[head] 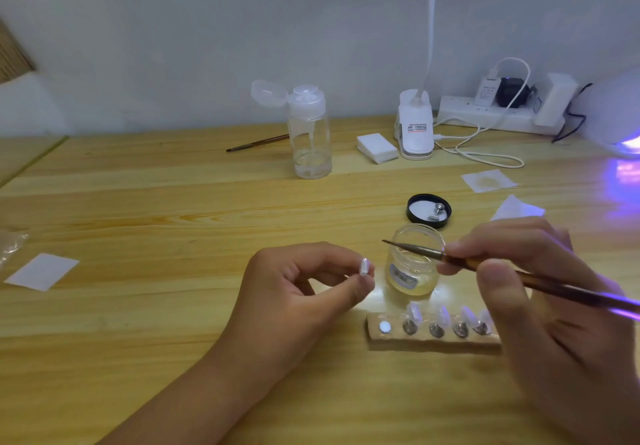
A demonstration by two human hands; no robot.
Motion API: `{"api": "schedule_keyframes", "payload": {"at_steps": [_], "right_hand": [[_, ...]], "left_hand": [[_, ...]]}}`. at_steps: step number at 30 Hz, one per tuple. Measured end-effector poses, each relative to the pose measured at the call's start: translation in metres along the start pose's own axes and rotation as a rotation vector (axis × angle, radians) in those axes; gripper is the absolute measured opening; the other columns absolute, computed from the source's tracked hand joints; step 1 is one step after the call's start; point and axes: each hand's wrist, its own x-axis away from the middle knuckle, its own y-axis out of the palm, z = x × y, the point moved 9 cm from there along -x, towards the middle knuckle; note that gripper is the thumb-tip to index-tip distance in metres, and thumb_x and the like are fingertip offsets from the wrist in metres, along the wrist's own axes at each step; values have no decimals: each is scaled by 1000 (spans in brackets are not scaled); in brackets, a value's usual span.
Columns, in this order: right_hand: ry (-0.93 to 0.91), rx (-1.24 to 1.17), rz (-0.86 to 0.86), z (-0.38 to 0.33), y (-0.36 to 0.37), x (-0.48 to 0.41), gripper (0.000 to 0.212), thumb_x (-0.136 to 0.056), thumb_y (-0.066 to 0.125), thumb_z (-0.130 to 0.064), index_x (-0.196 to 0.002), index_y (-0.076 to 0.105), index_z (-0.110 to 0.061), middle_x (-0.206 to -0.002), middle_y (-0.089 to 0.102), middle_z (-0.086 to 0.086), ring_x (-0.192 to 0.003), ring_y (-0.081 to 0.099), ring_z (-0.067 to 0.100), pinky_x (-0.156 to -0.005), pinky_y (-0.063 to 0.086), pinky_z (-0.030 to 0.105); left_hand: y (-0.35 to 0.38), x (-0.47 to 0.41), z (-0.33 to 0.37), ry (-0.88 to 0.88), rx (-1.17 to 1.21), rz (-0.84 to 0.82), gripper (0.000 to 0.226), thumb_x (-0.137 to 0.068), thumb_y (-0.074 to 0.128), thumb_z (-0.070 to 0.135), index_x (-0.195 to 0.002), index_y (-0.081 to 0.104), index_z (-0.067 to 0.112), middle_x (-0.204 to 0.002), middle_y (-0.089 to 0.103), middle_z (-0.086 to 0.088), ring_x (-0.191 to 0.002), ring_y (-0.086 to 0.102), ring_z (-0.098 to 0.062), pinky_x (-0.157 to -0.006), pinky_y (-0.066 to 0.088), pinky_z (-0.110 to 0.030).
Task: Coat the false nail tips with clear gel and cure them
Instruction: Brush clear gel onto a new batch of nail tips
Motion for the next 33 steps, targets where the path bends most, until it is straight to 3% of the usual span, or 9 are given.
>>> {"api": "schedule_keyframes", "payload": {"at_steps": [5, 9, 16, 19, 20, 23, 26, 30, 33], "right_hand": [[11, -14, 2, 9, -3, 2, 19, -96, 46, -22, -96, 65, -18, -89, 69, -10, -95, 61, 15, -87, 38, 34], [3, -22, 0, 11, -2, 3, 19, -96, 47, -22, -94, 66, -17, -88, 69, -7, -96, 60, 14, -86, 38, 37], [-7, -12, -6, 9, -2, 2, 19, -95, 47, -21, -93, 66, -18, -88, 69, -10, -96, 61, 13, -87, 38, 38], [57, -49, 51, 16, -12, -2, 19, -98, 46, -28, -97, 65, -24, -89, 70, -10, -93, 63, 15, -85, 42, 44], [97, -75, 88, 21, -18, -5, 20, -99, 45, -32, -98, 64, -26, -88, 70, -11, -88, 63, 7, -81, 44, 38], [165, -84, 218, 36, -40, -17, 27, -102, 41, -31, -101, 64, -18, -91, 70, -10, -73, 57, -10, -70, 40, 9], [227, -103, 310, 56, -52, -23, 27, -103, 40, -29, -101, 63, -14, -87, 70, -17, -72, 58, -10, -70, 40, 6], [230, -91, 287, 72, -46, -22, 22, -103, 45, -22, -98, 63, -11, -85, 69, -14, -86, 63, 0, -82, 43, 13], [215, -85, 276, 76, -45, -21, 21, -103, 46, -24, -97, 64, -15, -89, 69, -6, -92, 65, 11, -86, 44, 21]], "left_hand": [[15, 2, 4, 78, -107, -131, 8, -70, 84, 19, -72, 78, 24, -80, 75, 11, -78, 69, -3, -68, 45, -12], [21, 1, 4, 127, -271, -187, 15, -66, 82, 42, -76, 78, 31, -92, 71, 20, -95, 65, -9, -92, 41, -35], [27, 3, 5, 167, -446, -226, 19, -67, 80, 50, -81, 77, 38, -94, 67, 22, -99, 59, -10, -93, 33, -32], [18, 3, 7, 142, -495, -214, 41, -64, 69, 70, -94, 73, 44, -102, 65, 24, -107, 57, -6, -95, 31, -26], [12, 1, 9, 130, -495, -199, 48, -66, 61, 77, -100, 72, 44, -107, 64, 26, -112, 55, -4, -98, 31, -27], [1, -1, 5, 105, -687, -270, 80, -73, 23, 91, -129, 57, 46, -142, 45, 31, -139, 28, 9, -118, 17, -36], [3, 8, -11, 116, -963, -476, 89, -73, 6, 92, -148, 26, 47, -153, 9, 37, -139, -13, 20, -121, -11, -35], [-4, 15, -5, 168, -833, -556, 65, -88, 20, 80, -135, 51, 48, -142, 29, 45, -141, 0, 18, -118, -12, -23], [-10, 15, -1, 214, -771, -535, 55, -91, 29, 74, -119, 67, 44, -134, 45, 42, -142, 14, 14, -121, -4, -28]]}}
